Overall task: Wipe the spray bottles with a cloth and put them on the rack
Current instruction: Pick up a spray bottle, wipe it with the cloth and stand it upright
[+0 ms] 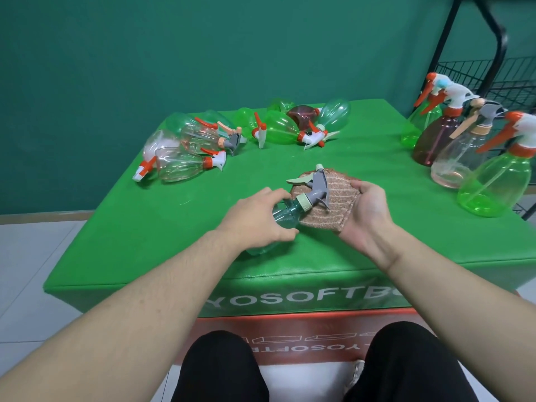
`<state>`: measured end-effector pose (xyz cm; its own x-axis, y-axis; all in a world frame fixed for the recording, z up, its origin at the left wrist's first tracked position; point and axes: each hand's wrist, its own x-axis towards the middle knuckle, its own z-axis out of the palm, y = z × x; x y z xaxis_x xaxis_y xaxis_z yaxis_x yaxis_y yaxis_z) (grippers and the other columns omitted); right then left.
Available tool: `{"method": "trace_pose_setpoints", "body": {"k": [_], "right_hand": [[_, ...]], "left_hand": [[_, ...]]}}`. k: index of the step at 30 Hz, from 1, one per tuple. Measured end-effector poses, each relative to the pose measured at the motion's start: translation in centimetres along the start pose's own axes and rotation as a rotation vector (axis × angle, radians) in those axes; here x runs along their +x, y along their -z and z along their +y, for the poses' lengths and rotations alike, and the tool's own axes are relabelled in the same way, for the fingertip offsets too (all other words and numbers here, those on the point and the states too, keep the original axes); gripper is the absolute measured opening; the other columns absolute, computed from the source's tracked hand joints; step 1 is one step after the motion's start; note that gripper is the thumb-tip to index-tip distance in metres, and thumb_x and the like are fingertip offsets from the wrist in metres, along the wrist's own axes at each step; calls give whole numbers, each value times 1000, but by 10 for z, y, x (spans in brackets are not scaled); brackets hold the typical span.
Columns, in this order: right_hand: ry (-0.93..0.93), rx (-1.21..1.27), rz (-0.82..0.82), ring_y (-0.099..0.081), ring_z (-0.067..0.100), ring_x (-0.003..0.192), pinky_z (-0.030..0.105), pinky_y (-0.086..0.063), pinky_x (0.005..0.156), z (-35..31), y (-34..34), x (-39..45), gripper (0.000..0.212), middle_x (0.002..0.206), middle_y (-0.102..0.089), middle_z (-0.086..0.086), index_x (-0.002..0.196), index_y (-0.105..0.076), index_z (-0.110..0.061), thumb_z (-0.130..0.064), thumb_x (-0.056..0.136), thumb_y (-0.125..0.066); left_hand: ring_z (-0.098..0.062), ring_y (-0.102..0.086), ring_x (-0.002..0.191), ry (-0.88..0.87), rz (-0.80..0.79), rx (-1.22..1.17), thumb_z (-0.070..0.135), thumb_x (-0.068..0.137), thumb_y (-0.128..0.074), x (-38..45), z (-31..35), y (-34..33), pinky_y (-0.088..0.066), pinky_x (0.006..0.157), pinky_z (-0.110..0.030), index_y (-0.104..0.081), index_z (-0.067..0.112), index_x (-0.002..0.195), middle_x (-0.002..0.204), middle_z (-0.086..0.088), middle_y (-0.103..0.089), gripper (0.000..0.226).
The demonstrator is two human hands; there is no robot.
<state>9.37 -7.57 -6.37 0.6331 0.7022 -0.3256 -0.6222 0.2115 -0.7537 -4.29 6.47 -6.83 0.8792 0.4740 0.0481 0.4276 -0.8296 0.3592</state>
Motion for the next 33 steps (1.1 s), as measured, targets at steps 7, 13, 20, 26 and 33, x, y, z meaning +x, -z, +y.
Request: {"method": "trace_pose_setpoints", "body": {"k": [7, 13, 20, 26, 33], "right_hand": [[50, -216, 29, -73, 29, 101, 49, -57, 86, -7, 19, -25, 48, 111, -75, 16, 118, -62, -11, -31, 109, -19], [26, -288, 49, -74, 27, 94, 50, -57, 87, -3, 26, -35, 32, 94, -77, 10, 109, -60, -12, -33, 109, -36], [140, -424, 102, -75, 18, 77, 38, -61, 78, 3, 17, -38, 29, 88, -77, 4, 100, -66, -16, -34, 107, -45], [233, -643, 91, -66, 26, 79, 48, -54, 86, -1, 1, -25, 40, 82, -72, 5, 84, -68, -20, -43, 105, -44], [341, -852, 120, -62, 22, 86, 32, -41, 78, 20, -6, -21, 49, 99, -75, 13, 97, -73, -5, -47, 103, -48]], "left_hand": [[-16, -62, 101, 63, -12, -98, 50, 83, -79, 2, 6, 11, -53, 87, -31, -46, 28, 147, 146, 0, -53, 76], [-16, -56, 117, 16, -61, -29, 59, 83, -77, -15, 5, 16, -51, 102, -38, -46, 26, 148, 144, 0, -56, 79], [-13, -57, 122, -26, 18, 54, 62, 86, -71, -33, 0, 8, -48, 97, -32, -45, 31, 148, 146, 7, -55, 74], [-16, -59, 119, -6, 52, 77, 65, 84, -70, -34, -3, 1, -51, 93, -33, -46, 37, 145, 139, 11, -57, 71], [-19, -60, 113, -2, 14, 120, 63, 83, -69, -27, -1, -1, -53, 93, -35, -45, 34, 145, 136, 7, -59, 72]]}}
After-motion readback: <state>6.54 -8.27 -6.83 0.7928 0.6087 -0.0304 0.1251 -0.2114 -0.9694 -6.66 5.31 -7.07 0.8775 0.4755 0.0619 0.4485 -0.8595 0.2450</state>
